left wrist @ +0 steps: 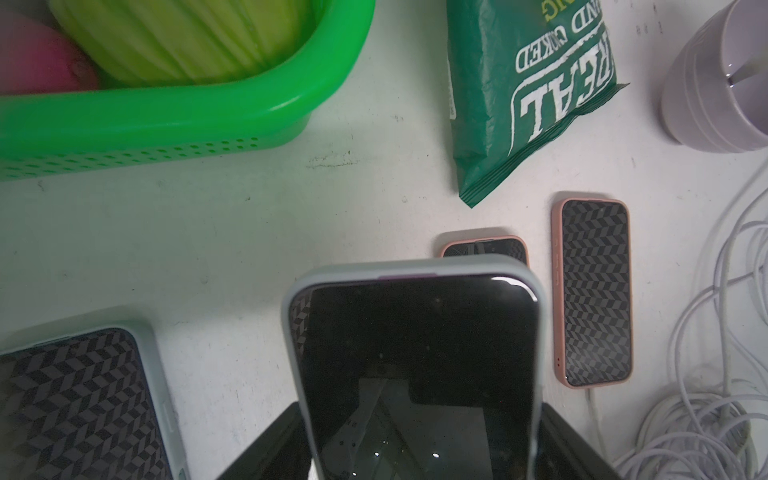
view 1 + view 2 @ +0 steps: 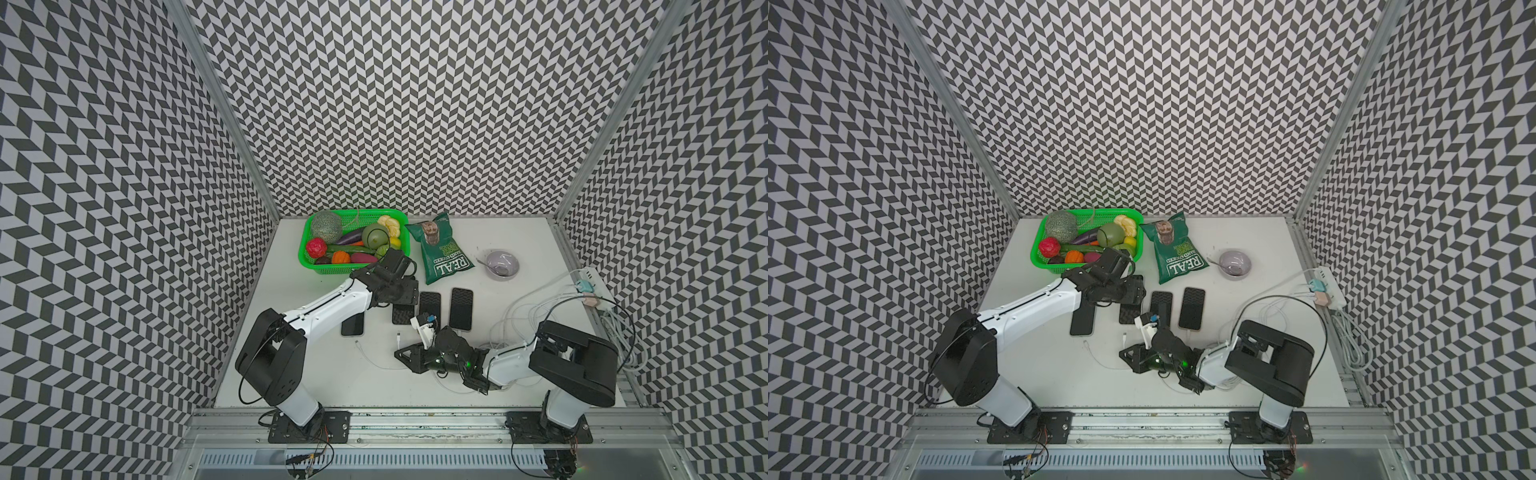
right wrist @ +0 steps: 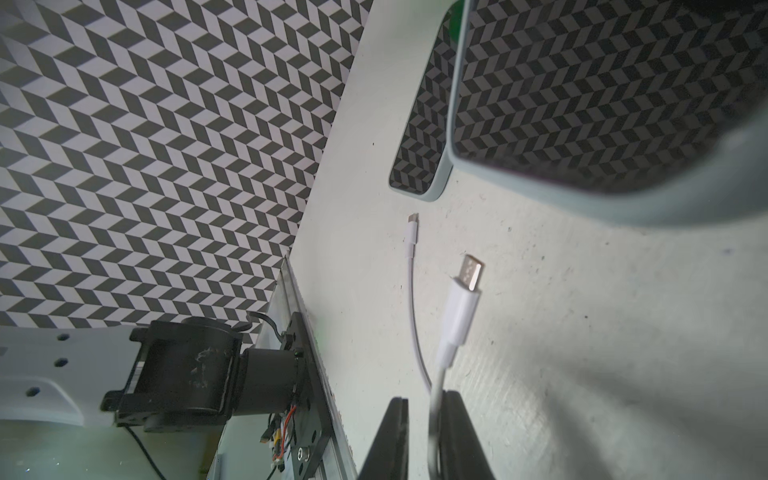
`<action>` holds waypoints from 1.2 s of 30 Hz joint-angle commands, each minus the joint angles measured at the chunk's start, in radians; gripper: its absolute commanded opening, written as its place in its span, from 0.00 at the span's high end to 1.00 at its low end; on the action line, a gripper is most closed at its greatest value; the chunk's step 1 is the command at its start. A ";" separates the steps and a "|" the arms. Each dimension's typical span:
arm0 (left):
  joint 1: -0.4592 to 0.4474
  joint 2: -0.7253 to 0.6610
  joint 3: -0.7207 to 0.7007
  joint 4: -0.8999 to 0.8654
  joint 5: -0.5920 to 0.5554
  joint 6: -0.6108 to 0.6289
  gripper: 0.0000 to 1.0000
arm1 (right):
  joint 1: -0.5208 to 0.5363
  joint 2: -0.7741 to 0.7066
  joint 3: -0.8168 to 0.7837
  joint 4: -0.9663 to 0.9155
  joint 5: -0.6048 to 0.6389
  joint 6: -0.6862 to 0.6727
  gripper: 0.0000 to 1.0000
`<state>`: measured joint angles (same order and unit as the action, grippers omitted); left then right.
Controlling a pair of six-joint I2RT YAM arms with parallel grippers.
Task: Unplug the charging cable from the phone
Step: Remove the charging cable from the phone.
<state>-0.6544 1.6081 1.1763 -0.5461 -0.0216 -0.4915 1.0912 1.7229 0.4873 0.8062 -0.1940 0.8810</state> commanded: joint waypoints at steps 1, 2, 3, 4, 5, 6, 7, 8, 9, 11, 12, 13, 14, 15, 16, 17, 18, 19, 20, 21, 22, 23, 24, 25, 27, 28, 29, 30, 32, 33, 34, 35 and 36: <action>0.007 -0.002 0.036 0.046 -0.023 0.003 1.00 | 0.019 0.018 0.036 -0.004 0.013 -0.020 0.79; 0.008 -0.001 0.034 0.046 -0.024 0.003 1.00 | 0.024 0.019 0.043 -0.018 0.020 -0.025 0.77; 0.010 -0.001 0.033 0.046 -0.025 0.004 1.00 | 0.028 0.020 0.048 -0.031 0.025 -0.029 0.75; 0.011 -0.001 0.033 0.046 -0.027 0.004 1.00 | 0.032 0.020 0.054 -0.045 0.031 -0.033 0.73; 0.012 -0.001 0.031 0.047 -0.029 0.006 1.00 | 0.036 0.017 0.060 -0.059 0.039 -0.036 0.70; 0.013 0.001 0.030 0.047 -0.030 0.006 1.00 | 0.039 0.015 0.067 -0.081 0.048 -0.042 0.67; 0.013 0.001 0.028 0.047 -0.032 0.008 1.00 | 0.041 0.013 0.076 -0.107 0.057 -0.047 0.64; 0.015 0.004 0.027 0.047 -0.033 0.008 1.00 | 0.043 0.011 0.082 -0.126 0.061 -0.053 0.62; 0.016 0.006 0.026 0.048 -0.034 0.008 1.00 | 0.045 0.007 0.086 -0.145 0.064 -0.059 0.60; 0.019 0.009 0.024 0.049 -0.036 0.007 1.00 | 0.049 -0.006 0.092 -0.180 0.080 -0.069 0.56; 0.020 0.010 0.021 0.051 -0.037 0.006 1.00 | 0.054 -0.015 0.095 -0.201 0.092 -0.076 0.53; 0.022 0.010 0.019 0.054 -0.037 0.005 1.00 | 0.058 -0.023 0.097 -0.220 0.103 -0.083 0.50; 0.022 0.011 0.018 0.056 -0.037 0.004 1.00 | 0.063 -0.030 0.096 -0.233 0.111 -0.089 0.47; 0.023 0.014 0.018 0.057 -0.039 0.005 1.00 | 0.067 -0.038 0.094 -0.240 0.117 -0.095 0.45; 0.024 0.018 0.019 0.057 -0.039 0.006 1.00 | 0.072 -0.048 0.093 -0.249 0.124 -0.103 0.42; 0.025 0.020 0.019 0.057 -0.040 0.006 1.00 | 0.081 -0.054 0.095 -0.262 0.135 -0.111 0.40; 0.025 0.024 0.019 0.057 -0.041 0.006 1.00 | 0.090 -0.067 0.096 -0.276 0.151 -0.118 0.37; 0.026 0.027 0.019 0.058 -0.042 0.007 1.00 | 0.098 -0.076 0.098 -0.290 0.164 -0.124 0.35; 0.027 0.029 0.018 0.059 -0.044 0.007 1.00 | 0.105 -0.085 0.100 -0.303 0.176 -0.131 0.33; 0.028 0.034 0.017 0.061 -0.047 0.006 1.00 | 0.114 -0.096 0.100 -0.313 0.188 -0.135 0.32; 0.028 0.037 0.018 0.062 -0.049 0.007 1.00 | 0.119 -0.107 0.100 -0.323 0.195 -0.139 0.30; 0.029 0.042 0.017 0.064 -0.050 0.007 1.00 | 0.122 -0.120 0.099 -0.331 0.201 -0.143 0.30; 0.030 0.050 0.019 0.066 -0.053 0.005 1.00 | 0.125 -0.133 0.098 -0.340 0.211 -0.145 0.29; 0.032 0.059 0.020 0.067 -0.056 0.004 1.00 | 0.128 -0.153 0.094 -0.353 0.218 -0.149 0.28; 0.032 0.071 0.022 0.070 -0.064 0.003 0.99 | 0.130 -0.180 0.086 -0.366 0.229 -0.155 0.26; 0.034 0.079 0.022 0.071 -0.067 0.002 0.99 | 0.131 -0.197 0.082 -0.375 0.235 -0.157 0.26; 0.036 0.085 0.022 0.072 -0.069 0.002 0.98 | 0.132 -0.218 0.075 -0.385 0.242 -0.160 0.25; 0.038 0.093 0.022 0.073 -0.074 0.002 0.97 | 0.131 -0.240 0.069 -0.393 0.249 -0.163 0.24; 0.042 0.106 0.020 0.076 -0.081 0.002 0.95 | 0.134 -0.290 0.052 -0.412 0.266 -0.169 0.21; 0.045 0.112 0.019 0.077 -0.085 0.002 0.94 | 0.133 -0.315 0.043 -0.421 0.274 -0.171 0.20; 0.048 0.119 0.020 0.079 -0.087 0.000 0.94 | 0.133 -0.340 0.036 -0.432 0.282 -0.175 0.18; 0.052 0.126 0.017 0.082 -0.088 0.001 0.93 | 0.133 -0.360 0.029 -0.446 0.291 -0.177 0.16; 0.054 0.130 0.016 0.085 -0.093 -0.001 0.92 | 0.133 -0.385 0.022 -0.458 0.299 -0.181 0.15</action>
<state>-0.6132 1.7348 1.1763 -0.5098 -0.0875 -0.4911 1.2182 1.3849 0.5335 0.3725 0.0563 0.7212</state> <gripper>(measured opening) 0.792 0.847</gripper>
